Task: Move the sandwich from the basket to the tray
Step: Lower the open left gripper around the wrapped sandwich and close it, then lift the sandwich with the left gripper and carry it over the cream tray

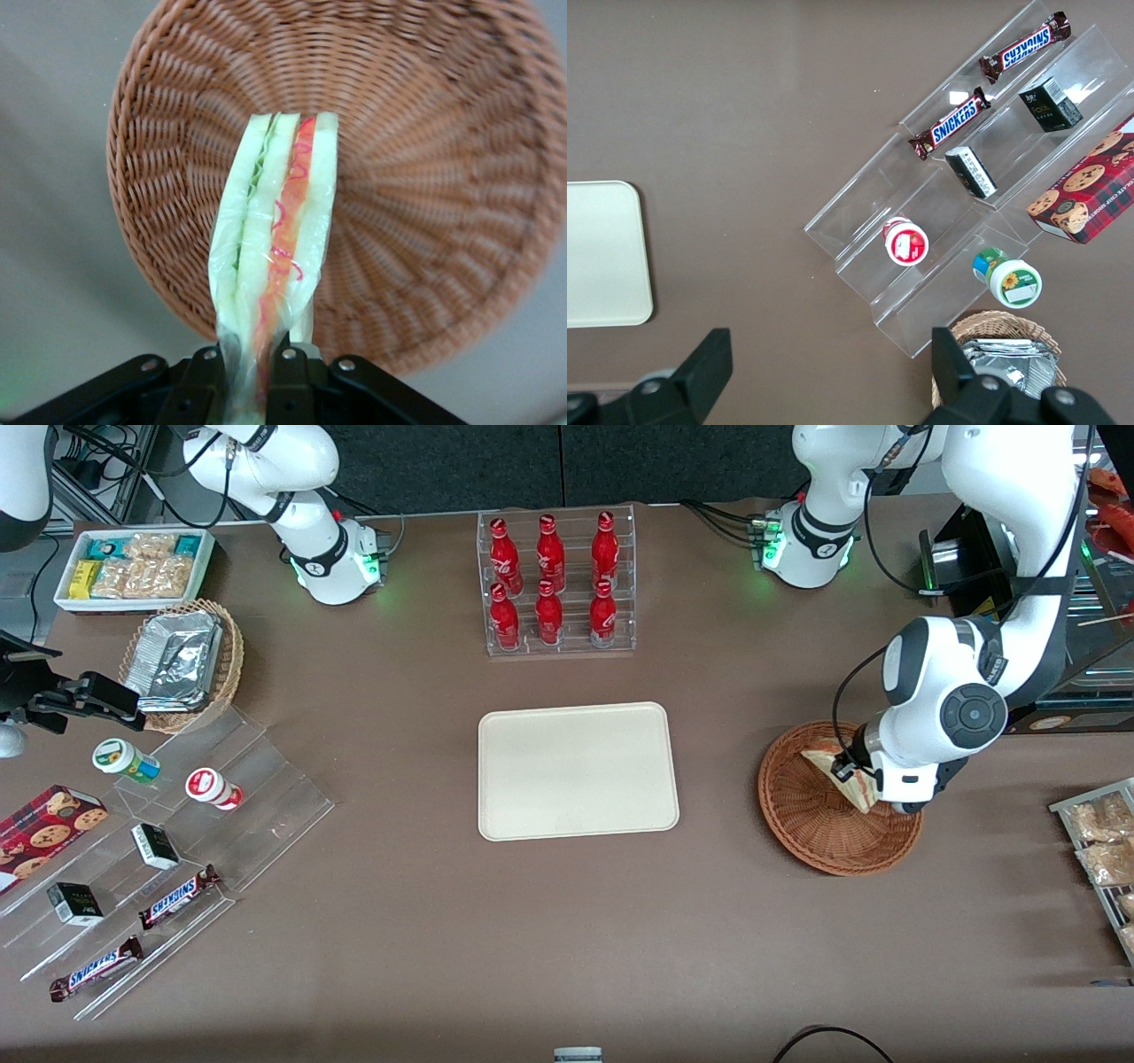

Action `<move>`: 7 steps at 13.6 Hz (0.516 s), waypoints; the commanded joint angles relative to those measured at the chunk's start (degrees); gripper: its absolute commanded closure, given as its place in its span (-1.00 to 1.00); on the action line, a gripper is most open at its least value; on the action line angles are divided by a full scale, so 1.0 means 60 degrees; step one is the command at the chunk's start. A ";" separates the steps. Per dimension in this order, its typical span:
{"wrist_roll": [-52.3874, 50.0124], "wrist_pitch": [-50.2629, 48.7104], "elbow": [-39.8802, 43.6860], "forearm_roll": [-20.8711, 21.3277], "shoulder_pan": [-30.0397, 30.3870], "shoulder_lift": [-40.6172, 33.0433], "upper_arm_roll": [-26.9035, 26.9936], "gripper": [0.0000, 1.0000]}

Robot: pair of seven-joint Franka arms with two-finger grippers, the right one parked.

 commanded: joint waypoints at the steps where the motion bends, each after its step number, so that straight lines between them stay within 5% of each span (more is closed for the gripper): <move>1: -0.0131 -0.1028 0.0878 0.0183 -0.0046 -0.0033 -0.0638 1.00; 7: -0.0292 -0.1091 0.2020 0.0154 -0.0060 0.0521 -0.3040 1.00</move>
